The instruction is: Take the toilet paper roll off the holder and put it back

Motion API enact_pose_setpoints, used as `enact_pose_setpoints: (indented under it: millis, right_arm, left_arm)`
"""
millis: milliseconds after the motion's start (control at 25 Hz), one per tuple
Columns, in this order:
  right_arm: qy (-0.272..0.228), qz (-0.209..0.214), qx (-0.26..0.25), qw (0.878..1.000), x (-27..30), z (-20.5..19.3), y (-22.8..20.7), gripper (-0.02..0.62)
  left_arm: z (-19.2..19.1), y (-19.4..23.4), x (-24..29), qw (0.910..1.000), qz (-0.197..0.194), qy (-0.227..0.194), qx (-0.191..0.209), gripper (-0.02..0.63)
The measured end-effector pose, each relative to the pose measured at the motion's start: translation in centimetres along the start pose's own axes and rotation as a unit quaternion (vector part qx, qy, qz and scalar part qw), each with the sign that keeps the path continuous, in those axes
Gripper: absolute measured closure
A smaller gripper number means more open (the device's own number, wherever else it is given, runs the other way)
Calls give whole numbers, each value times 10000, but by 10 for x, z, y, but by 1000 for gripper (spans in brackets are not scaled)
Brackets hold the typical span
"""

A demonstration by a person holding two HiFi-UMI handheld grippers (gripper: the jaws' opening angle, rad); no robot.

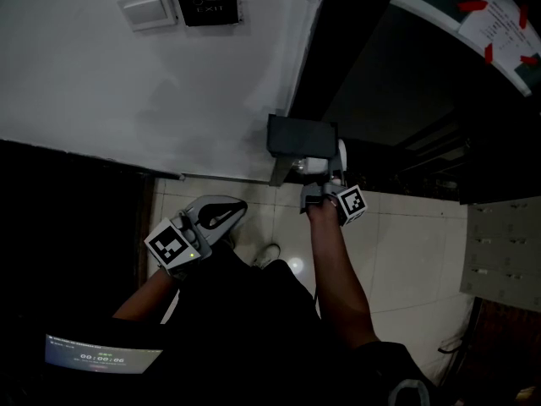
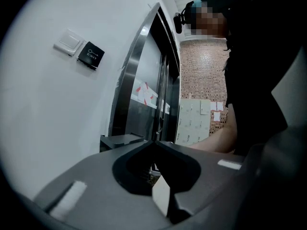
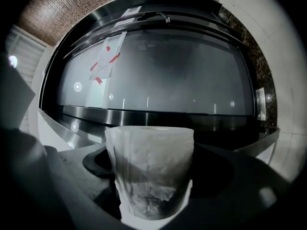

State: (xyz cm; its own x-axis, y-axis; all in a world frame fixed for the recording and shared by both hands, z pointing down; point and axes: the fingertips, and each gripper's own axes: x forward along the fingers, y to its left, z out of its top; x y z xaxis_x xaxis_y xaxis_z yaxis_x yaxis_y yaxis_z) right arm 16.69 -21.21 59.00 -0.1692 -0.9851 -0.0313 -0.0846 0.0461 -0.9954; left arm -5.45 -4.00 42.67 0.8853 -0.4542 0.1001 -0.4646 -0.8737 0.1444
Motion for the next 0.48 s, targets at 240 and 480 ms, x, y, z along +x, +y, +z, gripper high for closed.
enact_pose_setpoints:
  millis: [240,480]
  right_arm:
    - [125,32,63,9999,7,-37,0,152]
    - [97,112,71,9999,14,-66,9,152]
  left_arm:
    - [-2,4,-5,10000,41,5,-13,604]
    - [-3,11,-13,9999,106,35,-37,604]
